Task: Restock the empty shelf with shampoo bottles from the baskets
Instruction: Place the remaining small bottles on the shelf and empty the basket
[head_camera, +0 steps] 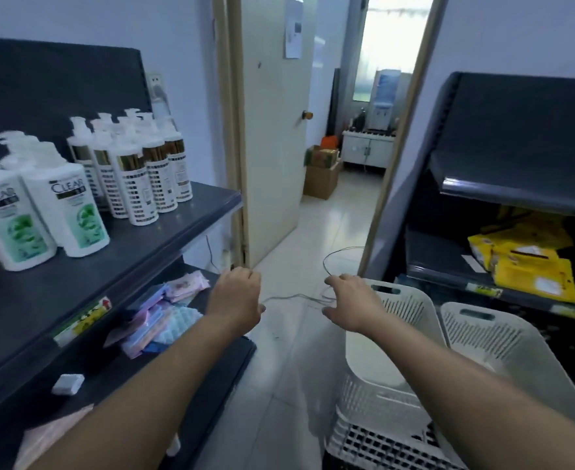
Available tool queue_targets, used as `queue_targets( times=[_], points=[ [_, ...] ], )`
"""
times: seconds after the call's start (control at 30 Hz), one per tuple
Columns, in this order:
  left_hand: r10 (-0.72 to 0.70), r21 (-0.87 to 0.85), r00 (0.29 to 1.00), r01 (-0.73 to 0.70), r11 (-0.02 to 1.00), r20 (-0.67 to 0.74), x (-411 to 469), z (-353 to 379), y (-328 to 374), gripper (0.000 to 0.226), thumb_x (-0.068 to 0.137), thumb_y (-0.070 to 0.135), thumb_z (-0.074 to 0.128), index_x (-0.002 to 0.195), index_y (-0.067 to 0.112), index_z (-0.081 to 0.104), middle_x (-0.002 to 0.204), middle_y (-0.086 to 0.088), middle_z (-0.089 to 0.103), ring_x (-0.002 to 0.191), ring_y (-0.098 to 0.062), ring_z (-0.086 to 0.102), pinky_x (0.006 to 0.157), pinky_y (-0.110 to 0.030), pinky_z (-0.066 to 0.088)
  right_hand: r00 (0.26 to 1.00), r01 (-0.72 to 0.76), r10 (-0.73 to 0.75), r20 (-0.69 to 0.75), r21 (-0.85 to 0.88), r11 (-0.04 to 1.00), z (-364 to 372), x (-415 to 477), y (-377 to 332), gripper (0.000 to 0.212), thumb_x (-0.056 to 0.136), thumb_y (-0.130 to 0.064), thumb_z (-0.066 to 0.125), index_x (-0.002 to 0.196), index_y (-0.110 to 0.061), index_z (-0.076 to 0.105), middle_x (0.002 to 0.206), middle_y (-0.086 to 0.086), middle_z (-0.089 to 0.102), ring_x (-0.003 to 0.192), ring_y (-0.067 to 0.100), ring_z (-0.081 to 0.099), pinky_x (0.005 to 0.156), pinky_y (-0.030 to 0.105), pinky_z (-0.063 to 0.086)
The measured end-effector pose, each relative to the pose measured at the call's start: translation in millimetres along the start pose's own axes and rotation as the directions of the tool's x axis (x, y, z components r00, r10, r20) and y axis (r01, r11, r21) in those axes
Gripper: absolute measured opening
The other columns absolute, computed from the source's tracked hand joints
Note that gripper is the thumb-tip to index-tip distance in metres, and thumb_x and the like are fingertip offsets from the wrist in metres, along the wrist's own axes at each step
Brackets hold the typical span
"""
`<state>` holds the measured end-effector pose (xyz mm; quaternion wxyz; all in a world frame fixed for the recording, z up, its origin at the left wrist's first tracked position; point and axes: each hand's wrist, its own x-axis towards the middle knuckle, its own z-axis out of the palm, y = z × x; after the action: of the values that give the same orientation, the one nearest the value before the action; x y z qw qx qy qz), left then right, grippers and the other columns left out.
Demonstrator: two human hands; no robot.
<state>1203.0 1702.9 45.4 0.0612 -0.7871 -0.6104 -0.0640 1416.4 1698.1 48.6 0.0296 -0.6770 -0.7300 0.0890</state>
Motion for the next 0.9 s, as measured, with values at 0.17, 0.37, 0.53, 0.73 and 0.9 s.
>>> queue_targets(
  times=[0.17,0.37,0.53,0.73,0.9],
  points=[
    [0.157,-0.068,0.987,-0.155,0.986,0.029,27,13,61,0.033,0.090,0.038,0.060,0.110,0.013,0.049,0.120,-0.005,0.054,0.112,-0.024,0.048,0.090,-0.033,0.036,0.988,-0.155,0.156,-0.024,0.016,0.988,-1,-27,66,0.059,0.089,-0.035,0.062,0.142,-0.018,0.044,0.143,0.006,0.047,0.133,0.028,0.041,0.106,0.038,0.038],
    [0.306,-0.106,0.951,-0.300,0.948,0.046,62,33,156,0.036,0.088,0.037,0.058,0.113,0.013,0.050,0.121,-0.006,0.055,0.114,-0.025,0.048,0.092,-0.033,0.035,0.949,-0.315,0.315,0.003,0.027,0.949,2,-54,156,0.056,0.087,-0.037,0.064,0.138,-0.018,0.046,0.135,0.007,0.051,0.125,0.028,0.048,0.101,0.040,0.044],
    [0.385,-0.150,0.917,-0.368,0.918,0.104,88,57,241,0.040,0.089,0.038,0.060,0.118,0.013,0.049,0.126,-0.005,0.052,0.120,-0.025,0.045,0.099,-0.033,0.033,0.917,-0.399,0.397,0.043,0.040,0.916,6,-70,238,0.057,0.085,-0.034,0.065,0.138,-0.017,0.048,0.134,0.008,0.054,0.127,0.027,0.046,0.104,0.039,0.044],
    [0.463,-0.220,0.878,-0.431,0.875,0.122,105,86,333,0.041,0.087,0.034,0.062,0.119,0.011,0.053,0.122,-0.007,0.056,0.116,-0.025,0.049,0.100,-0.035,0.037,0.885,-0.462,0.454,0.108,0.062,0.885,25,-82,325,0.058,0.087,-0.034,0.064,0.139,-0.016,0.048,0.134,0.008,0.054,0.127,0.027,0.047,0.105,0.039,0.043],
    [0.535,-0.244,0.827,-0.491,0.836,0.172,113,108,391,0.032,0.089,0.029,0.060,0.116,0.012,0.055,0.116,-0.004,0.057,0.112,-0.024,0.055,0.093,-0.034,0.042,0.846,-0.516,0.495,0.197,0.072,0.853,52,-87,376,0.061,0.089,-0.038,0.062,0.142,-0.014,0.043,0.137,0.012,0.051,0.129,0.029,0.044,0.106,0.037,0.041]
  ],
)
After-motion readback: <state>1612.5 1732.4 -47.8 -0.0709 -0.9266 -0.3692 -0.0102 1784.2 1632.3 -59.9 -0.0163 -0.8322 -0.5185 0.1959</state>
